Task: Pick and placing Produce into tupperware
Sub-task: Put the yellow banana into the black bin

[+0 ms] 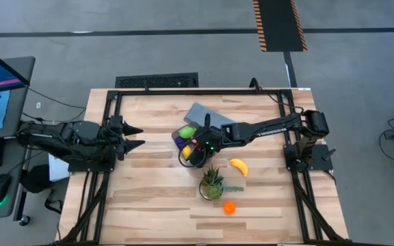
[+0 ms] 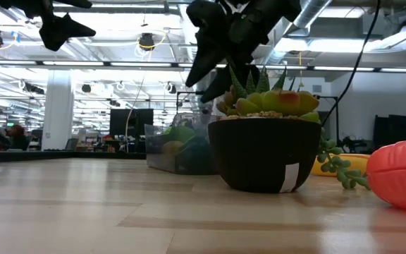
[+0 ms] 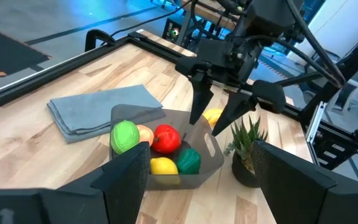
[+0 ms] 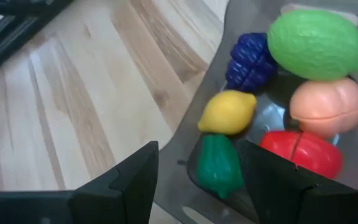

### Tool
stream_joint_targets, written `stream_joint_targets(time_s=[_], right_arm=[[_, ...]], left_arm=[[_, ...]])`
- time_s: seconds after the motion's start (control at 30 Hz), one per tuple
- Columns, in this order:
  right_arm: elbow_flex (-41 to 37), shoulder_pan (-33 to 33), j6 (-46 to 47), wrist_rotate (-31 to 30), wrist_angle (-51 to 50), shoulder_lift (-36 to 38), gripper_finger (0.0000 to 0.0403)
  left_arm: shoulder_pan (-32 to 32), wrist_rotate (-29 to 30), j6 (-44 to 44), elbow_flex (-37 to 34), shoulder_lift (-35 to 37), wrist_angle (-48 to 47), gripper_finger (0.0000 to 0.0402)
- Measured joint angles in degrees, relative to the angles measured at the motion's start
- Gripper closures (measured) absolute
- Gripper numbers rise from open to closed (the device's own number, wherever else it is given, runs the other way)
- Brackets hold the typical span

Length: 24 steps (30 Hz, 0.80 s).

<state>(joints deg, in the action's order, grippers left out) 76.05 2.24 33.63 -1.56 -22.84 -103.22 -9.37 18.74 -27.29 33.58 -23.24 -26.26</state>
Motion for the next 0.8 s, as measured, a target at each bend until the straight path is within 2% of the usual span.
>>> stream_joint_targets(time_s=[0.33, 0.57, 0.8], right_arm=[[0.02, 0.52, -0.63, -0.85, -2.69, 2.46, 0.0158], [-0.04, 2.83, -1.20, -9.45, -6.45, 7.09, 0.0158], [-0.04, 4.16, -0.22, -15.90, -15.47, 12.89, 0.0158]], left_arm=[[0.02, -0.02, 0.00, 0.00, 0.00, 0.00, 0.0132], [0.02, -0.02, 0.02, 0.00, 0.00, -0.02, 0.0132], [0.01, 0.02, 0.07, 0.00, 0.00, -0.07, 0.0132]])
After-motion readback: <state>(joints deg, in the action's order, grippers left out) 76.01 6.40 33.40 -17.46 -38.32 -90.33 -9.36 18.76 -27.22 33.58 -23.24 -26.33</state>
